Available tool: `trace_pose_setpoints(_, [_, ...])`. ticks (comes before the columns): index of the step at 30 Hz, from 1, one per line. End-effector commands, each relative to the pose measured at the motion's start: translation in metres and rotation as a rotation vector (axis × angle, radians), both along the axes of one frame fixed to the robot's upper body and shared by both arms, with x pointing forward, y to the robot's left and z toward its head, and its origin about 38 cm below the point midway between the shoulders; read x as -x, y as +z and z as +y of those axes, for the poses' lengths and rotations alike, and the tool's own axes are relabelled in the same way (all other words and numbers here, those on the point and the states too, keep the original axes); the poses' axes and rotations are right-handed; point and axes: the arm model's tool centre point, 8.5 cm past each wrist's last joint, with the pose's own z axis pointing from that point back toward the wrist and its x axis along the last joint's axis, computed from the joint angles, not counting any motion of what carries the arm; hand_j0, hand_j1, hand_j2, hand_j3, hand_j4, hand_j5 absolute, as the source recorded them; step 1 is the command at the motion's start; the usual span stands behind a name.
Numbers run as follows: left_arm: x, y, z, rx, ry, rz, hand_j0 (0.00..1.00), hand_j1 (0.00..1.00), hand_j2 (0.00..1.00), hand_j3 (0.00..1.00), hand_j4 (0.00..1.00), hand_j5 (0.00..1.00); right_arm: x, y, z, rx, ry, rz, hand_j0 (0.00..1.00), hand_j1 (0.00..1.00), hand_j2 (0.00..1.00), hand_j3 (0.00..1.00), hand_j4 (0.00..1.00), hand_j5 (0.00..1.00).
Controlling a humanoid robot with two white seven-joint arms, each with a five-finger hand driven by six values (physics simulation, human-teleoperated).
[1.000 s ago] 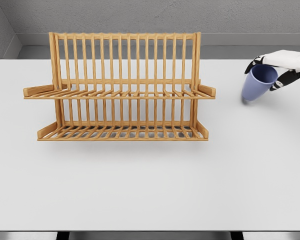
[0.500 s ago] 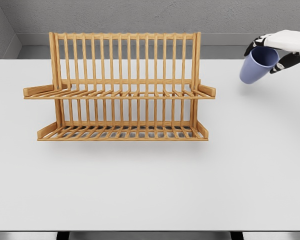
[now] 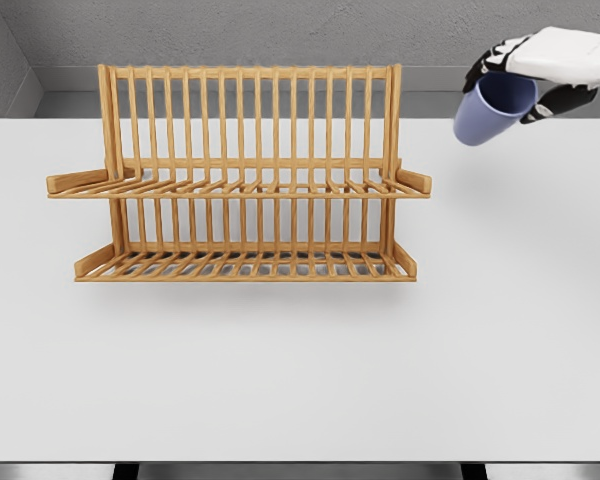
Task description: Right arm put cup on second shelf
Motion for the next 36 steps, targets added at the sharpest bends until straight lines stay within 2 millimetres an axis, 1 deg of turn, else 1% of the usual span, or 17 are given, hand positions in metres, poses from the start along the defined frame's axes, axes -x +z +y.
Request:
trace_pose_setpoints(1, [0.0,0.0,0.0,-0.001,0.0,0.0,1.0,1.0,1.0,1.0,1.0,1.0,0.009,0.011,0.007,0.014,0.034,-0.03,0.65,0.65,0.65,0.65,0.65,0.65])
trace_pose_setpoints(3, [0.0,0.0,0.0,0.001,0.0,0.0,1.0,1.0,1.0,1.0,1.0,1.0,0.015,0.014,0.011,0.027,0.055,-0.042,0.65,0.65,0.65,0.65,0.65,0.65])
trace_pose_setpoints(6, [0.0,0.0,0.0,0.001,0.0,0.0,1.0,1.0,1.0,1.0,1.0,1.0,0.017,0.017,0.014,0.031,0.067,-0.049,0.65,0.65,0.65,0.65,0.65,0.65])
trace_pose_setpoints(11, [0.0,0.0,0.0,-0.001,0.0,0.0,1.0,1.0,1.0,1.0,1.0,1.0,0.031,0.024,0.039,0.049,0.152,-0.085,0.65,0.65,0.65,0.65,0.65,0.65])
trace_pose_setpoints(14, [0.0,0.0,0.0,-0.001,0.0,0.0,1.0,1.0,1.0,1.0,1.0,1.0,0.041,0.024,0.055,0.06,0.209,-0.097,0.65,0.65,0.65,0.65,0.65,0.65])
trace_pose_setpoints(15, [0.001,0.0,0.0,-0.001,0.0,0.001,1.0,1.0,1.0,1.0,1.0,1.0,0.045,0.023,0.056,0.067,0.218,-0.097,0.65,0.65,0.65,0.65,0.65,0.65])
trace_pose_setpoints(20, [0.001,0.0,0.0,0.001,0.0,0.002,1.0,1.0,1.0,1.0,1.0,1.0,0.059,0.027,0.072,0.082,0.282,-0.123,0.65,0.65,0.65,0.65,0.65,0.65])
trace_pose_setpoints(22, [0.0,0.0,0.0,-0.001,0.0,0.0,1.0,1.0,1.0,1.0,1.0,1.0,0.06,0.028,0.074,0.082,0.287,-0.127,0.65,0.65,0.65,0.65,0.65,0.65])
trace_pose_setpoints(25, [0.001,0.0,0.0,-0.001,0.0,0.001,1.0,1.0,1.0,1.0,1.0,1.0,0.067,0.03,0.084,0.087,0.325,-0.14,0.65,0.65,0.65,0.65,0.65,0.65])
trace_pose_setpoints(27, [0.0,0.0,0.0,0.001,0.0,0.0,1.0,1.0,1.0,1.0,1.0,1.0,0.068,0.028,0.086,0.087,0.328,-0.137,0.65,0.65,0.65,0.65,0.65,0.65])
trace_pose_setpoints(29, [0.0,0.0,0.0,-0.001,0.0,0.0,1.0,1.0,1.0,1.0,1.0,1.0,0.071,0.029,0.091,0.09,0.347,-0.142,0.65,0.65,0.65,0.65,0.65,0.65])
trace_pose_setpoints(31, [0.0,0.0,0.0,0.001,0.0,0.0,1.0,1.0,1.0,1.0,1.0,1.0,0.072,0.023,0.092,0.086,0.352,-0.13,0.65,0.65,0.65,0.65,0.65,0.65])
trace_pose_setpoints(36, [0.0,0.0,0.0,-0.001,0.0,0.0,1.0,1.0,1.0,1.0,1.0,1.0,0.073,0.019,0.095,0.086,0.36,-0.123,0.65,0.65,0.65,0.65,0.65,0.65])
